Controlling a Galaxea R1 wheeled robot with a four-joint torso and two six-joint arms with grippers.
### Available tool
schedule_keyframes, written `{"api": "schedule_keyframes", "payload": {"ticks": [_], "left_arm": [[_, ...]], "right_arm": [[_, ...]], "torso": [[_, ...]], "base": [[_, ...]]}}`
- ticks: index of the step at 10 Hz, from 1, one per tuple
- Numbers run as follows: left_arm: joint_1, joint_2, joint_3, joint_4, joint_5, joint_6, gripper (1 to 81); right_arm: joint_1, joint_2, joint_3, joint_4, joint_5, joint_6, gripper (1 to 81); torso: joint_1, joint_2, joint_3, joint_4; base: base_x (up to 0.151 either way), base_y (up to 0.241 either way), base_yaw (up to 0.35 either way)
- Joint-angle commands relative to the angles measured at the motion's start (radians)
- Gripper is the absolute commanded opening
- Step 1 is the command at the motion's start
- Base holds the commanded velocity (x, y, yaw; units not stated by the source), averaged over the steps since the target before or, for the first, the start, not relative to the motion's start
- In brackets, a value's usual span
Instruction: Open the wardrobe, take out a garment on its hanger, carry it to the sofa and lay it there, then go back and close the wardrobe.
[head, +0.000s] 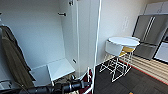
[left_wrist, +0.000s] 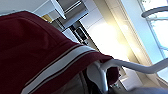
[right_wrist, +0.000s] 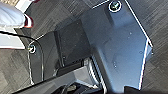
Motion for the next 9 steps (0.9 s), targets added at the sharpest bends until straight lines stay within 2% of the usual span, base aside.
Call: {"api": "schedule_keyframes", "payload": {"ticks": [1,8,9], "left_arm": [[-0.166,-0.001,0.065,0.043,-0.106,0.016,1.0],[-0.166,-0.020,0.090,0.053,-0.105,0.016,1.0],[-0.166,-0.023,0.091,0.053,-0.105,0.016,1.0]], "right_arm": [[0.042,0.007,0.005,0.000,-0.050,-0.001,81.1],[0.039,0.004,0.009,0.002,-0.047,-0.001,81.1],[0.039,0.004,0.009,0.000,-0.049,-0.001,81.1]], "torso": [[0.000,0.000,0.000,0.000],[0.000,0.000,0.000,0.000],[0.000,0.000,0.000,0.077]], "base": [[0.000,0.000,-0.214],[0.000,0.000,-0.214],[0.000,0.000,-0.213]]}}
